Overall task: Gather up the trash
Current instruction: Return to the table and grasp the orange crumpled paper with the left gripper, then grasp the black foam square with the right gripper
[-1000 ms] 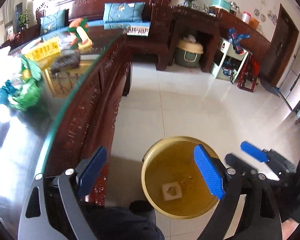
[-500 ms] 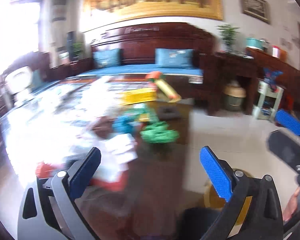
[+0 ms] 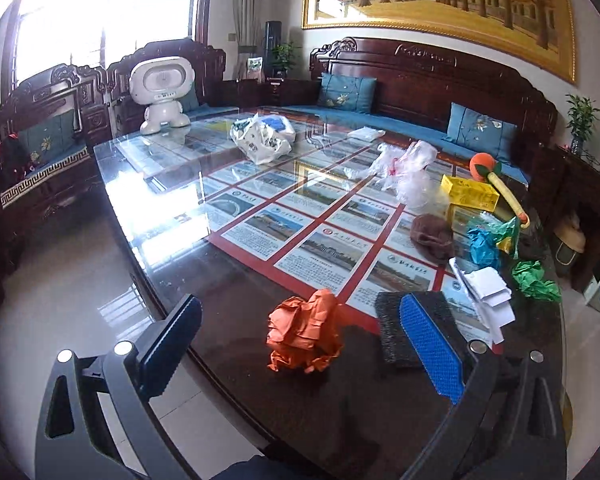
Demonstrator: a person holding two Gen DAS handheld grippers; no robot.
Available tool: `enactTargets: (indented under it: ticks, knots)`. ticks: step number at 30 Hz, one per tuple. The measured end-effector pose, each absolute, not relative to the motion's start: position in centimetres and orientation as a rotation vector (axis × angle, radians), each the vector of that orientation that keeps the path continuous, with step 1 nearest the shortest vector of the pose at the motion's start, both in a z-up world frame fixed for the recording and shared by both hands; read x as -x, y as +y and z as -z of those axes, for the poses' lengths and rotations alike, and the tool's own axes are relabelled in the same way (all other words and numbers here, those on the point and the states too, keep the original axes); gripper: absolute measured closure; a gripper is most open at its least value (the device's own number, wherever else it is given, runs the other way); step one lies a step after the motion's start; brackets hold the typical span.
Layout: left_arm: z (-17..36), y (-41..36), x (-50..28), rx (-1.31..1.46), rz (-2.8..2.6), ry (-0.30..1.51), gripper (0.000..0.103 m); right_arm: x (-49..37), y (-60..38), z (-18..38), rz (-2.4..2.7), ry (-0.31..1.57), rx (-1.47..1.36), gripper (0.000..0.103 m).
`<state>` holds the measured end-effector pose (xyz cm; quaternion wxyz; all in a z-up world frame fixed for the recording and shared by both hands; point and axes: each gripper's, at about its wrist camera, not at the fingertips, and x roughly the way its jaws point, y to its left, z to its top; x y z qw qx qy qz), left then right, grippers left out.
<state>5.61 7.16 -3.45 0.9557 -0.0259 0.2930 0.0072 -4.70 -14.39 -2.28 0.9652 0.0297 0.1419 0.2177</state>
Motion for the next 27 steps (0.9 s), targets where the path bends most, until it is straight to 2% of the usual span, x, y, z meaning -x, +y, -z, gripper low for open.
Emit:
enactTargets:
  ticks: [8,10,13,14,15,18,24,25,26,27]
  knots:
    - [5.9,8.3,-8.8,0.047,0.055,0.659,0.004,2.7,-13.3,3.4,-0.443,0.349,-0.083,0.008]
    - [6.2,8.3,-9.5,0.040,0.060,0.673,0.007,2.1,-13.1,3.4,-0.442,0.355,-0.083,0.008]
    - [7.2,8.8,-10.5,0.061,0.080,0.721,0.031,1.8,-12.8,3.5,-0.440,0.362,-0.077,0.008]
    - [7.5,9.0,-10.7,0.073,0.093,0.741,0.052,1.8,-12.8,3.6,-0.441,0.364,-0.076,0.008]
    - [7.8,9.1,-10.9,0.082,0.100,0.756,0.057,1.7,-12.6,3.5,-0.442,0.369,-0.074,0.008]
    - [8.1,9.2,-10.7,0.083,0.107,0.747,0.061,1.2,-12.0,3.7,-0.442,0.389,-0.071,0.008]
    - [6.9,9.6,-9.8,0.080,0.113,0.695,0.061,-0.9,-10.4,4.7,-0.433,0.479,-0.068,0.010]
    - [6.7,9.7,-9.6,0.082,0.115,0.686,0.061,-1.4,-10.1,4.9,-0.436,0.507,-0.070,0.023]
    - [6.4,9.8,-9.5,0.084,0.120,0.679,0.061,-1.9,-9.8,5.2,-0.450,0.539,-0.078,0.043]
    - [6.2,9.9,-9.4,0.084,0.124,0.674,0.061,-2.4,-9.4,5.6,-0.457,0.567,-0.087,0.048]
